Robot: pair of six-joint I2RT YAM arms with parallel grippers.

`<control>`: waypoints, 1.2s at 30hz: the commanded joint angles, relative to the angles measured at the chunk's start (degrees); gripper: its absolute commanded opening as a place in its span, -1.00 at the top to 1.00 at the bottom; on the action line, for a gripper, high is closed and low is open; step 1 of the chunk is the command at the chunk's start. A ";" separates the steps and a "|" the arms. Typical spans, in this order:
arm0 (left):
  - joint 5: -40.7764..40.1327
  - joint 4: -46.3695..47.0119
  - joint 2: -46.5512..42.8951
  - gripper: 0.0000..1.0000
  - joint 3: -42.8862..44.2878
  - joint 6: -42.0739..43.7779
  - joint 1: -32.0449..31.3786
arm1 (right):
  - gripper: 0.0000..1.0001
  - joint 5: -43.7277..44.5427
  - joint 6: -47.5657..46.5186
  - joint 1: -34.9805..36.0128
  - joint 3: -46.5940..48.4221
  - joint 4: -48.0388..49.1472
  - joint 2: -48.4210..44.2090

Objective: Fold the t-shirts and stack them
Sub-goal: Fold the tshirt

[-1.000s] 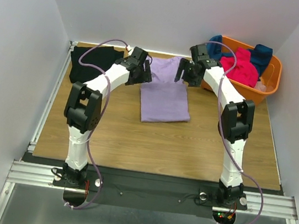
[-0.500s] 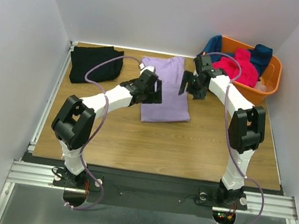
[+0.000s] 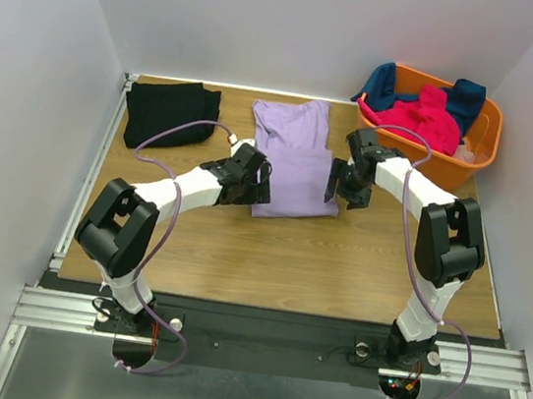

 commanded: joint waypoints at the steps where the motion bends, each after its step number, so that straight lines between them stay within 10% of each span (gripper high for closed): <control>1: -1.39 1.20 -3.31 -0.71 -1.51 -1.31 -0.22 | -0.43 0.12 0.72 -0.30 -0.70 4.36 -1.33; 22: -1.74 1.55 -6.82 -0.69 -8.45 -4.21 -0.22 | -0.04 1.00 1.07 -0.22 -8.35 6.90 1.21; 36: 0.02 3.92 -7.00 -0.68 -10.21 -5.44 -0.39 | 0.94 -3.75 1.16 -0.22 -9.93 7.43 1.39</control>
